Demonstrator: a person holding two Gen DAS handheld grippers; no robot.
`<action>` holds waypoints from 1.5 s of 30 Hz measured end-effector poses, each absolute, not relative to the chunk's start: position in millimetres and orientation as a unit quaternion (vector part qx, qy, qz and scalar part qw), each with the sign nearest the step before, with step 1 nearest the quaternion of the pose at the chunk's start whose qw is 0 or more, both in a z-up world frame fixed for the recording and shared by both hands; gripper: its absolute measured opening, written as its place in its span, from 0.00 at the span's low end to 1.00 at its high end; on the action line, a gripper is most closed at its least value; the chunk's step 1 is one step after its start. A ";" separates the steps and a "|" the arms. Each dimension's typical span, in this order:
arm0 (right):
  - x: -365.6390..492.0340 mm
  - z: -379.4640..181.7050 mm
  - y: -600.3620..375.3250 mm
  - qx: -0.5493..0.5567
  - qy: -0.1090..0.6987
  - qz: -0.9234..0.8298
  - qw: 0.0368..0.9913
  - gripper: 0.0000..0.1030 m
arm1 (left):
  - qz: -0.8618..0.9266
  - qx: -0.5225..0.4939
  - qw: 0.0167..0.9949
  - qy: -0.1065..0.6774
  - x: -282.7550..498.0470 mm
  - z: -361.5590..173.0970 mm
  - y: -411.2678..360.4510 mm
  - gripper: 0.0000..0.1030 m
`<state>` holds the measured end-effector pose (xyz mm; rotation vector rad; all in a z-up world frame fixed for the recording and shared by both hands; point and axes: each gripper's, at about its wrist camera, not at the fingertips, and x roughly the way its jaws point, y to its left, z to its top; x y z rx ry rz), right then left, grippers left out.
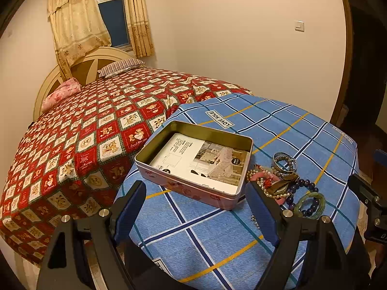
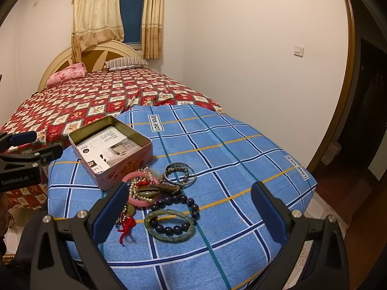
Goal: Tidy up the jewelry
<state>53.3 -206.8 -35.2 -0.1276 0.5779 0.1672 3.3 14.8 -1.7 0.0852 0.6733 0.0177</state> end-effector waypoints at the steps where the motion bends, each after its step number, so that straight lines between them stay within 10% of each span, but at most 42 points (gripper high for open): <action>1: 53.4 -35.5 -206.9 -0.063 0.285 0.082 0.953 0.99 | 0.009 0.042 0.943 0.330 3.4 -2.0 14.3 0.82; 34: 57.1 -48.1 -208.2 -0.071 0.298 0.079 0.949 0.99 | -0.002 0.047 0.935 0.351 13.8 -26.5 11.0 0.82; 45: 74.1 -89.7 -219.4 -0.081 0.351 0.082 0.929 0.75 | -0.040 0.055 0.926 0.370 23.8 -61.7 -5.5 0.74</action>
